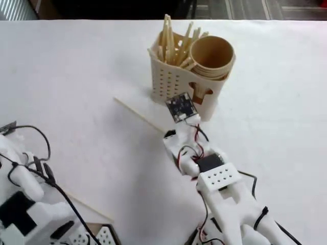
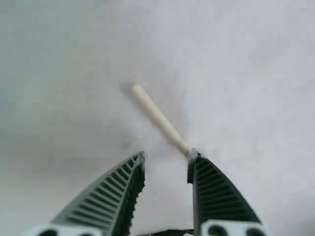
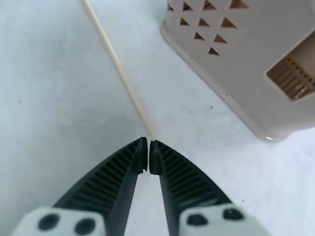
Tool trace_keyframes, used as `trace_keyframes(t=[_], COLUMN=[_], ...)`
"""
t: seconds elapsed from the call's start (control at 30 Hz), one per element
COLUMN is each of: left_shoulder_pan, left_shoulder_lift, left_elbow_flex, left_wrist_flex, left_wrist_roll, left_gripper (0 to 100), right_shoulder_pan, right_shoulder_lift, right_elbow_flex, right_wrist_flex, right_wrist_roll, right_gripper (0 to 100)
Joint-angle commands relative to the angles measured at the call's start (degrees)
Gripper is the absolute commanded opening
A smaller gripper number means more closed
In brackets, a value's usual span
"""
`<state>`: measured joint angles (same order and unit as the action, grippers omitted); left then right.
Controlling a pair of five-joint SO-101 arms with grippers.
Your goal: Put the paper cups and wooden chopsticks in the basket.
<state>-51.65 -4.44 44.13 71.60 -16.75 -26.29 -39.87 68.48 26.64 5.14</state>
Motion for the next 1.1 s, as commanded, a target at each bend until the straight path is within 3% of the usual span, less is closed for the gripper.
trace_keyframes(t=[0.0,0.27,0.47,0.77,0.9,1.07], left_shoulder_pan=[0.66,3.03,6.55,15.25,17.71,19.74], left_shoulder_lift=[5.93,16.31,20.53,20.62,20.62,20.62], left_elbow_flex=[-2.37,-13.19,-19.96,-21.36,-24.18,-30.77], left_wrist_flex=[-4.48,-1.93,1.58,1.32,2.9,9.67], left_wrist_roll=[0.53,10.46,11.96,21.63,21.98,21.98], left_gripper=[16,15,15,15,3,2], right_shoulder_pan=[0.31,0.31,0.31,0.31,0.31,0.31], right_shoulder_lift=[-1.45,-1.45,-1.45,-1.45,-1.45,-1.45], right_elbow_flex=[-0.44,-0.35,-0.35,-0.35,-0.35,-0.35], right_wrist_flex=[-1.1,-1.1,-1.1,-1.1,-1.1,-1.1], right_wrist_roll=[-0.35,-0.35,-0.35,-0.35,-0.18,-0.09], right_gripper=[2.0,2.0,2.0,2.0,2.0,2.0])
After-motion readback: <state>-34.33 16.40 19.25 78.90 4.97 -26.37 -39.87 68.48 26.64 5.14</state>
